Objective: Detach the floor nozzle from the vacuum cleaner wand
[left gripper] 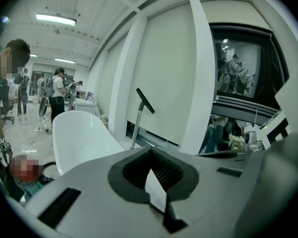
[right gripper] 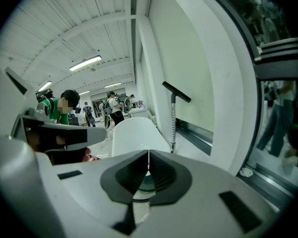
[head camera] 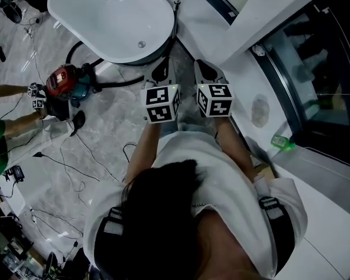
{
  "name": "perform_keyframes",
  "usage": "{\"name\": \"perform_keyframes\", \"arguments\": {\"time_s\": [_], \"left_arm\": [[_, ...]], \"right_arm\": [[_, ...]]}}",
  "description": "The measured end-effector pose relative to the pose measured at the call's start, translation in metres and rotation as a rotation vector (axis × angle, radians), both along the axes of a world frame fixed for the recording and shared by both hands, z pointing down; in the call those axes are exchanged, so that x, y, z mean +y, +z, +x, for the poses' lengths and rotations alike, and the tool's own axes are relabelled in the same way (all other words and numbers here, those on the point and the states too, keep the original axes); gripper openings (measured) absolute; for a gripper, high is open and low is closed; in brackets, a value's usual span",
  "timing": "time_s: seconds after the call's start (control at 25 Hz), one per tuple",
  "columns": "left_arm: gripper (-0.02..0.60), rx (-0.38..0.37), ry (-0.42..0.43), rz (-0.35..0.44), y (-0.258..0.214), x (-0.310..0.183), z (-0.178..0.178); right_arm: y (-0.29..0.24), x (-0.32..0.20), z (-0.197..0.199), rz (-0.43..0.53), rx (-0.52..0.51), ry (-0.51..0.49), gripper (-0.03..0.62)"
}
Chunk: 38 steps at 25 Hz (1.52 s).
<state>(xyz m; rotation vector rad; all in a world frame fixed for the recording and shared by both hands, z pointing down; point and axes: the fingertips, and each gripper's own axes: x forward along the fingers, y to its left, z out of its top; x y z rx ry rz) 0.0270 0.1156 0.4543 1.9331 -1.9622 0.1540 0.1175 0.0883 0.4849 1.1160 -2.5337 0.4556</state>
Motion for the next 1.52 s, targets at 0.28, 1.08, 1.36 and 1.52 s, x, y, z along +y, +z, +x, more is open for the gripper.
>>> {"name": "perform_keyframes", "arguments": {"time_s": [0.28, 1.08, 1.36, 1.52], "left_arm": [[0.000, 0.011, 0.010, -0.006, 0.006, -0.032, -0.017], [0.000, 0.028, 0.080, -0.052, 0.016, -0.130, -0.088], [0.000, 0.031, 0.127, -0.042, 0.011, -0.167, -0.104], [0.000, 0.023, 0.147, -0.047, 0.014, -0.182, -0.115]], "right_arm": [[0.002, -0.030, -0.018, 0.000, 0.010, 0.005, 0.015], [0.005, -0.123, -0.088, -0.026, 0.052, 0.059, 0.015], [0.002, -0.154, -0.103, -0.022, 0.043, 0.102, 0.017], [0.000, -0.167, -0.111, -0.012, 0.019, 0.125, 0.017]]}}
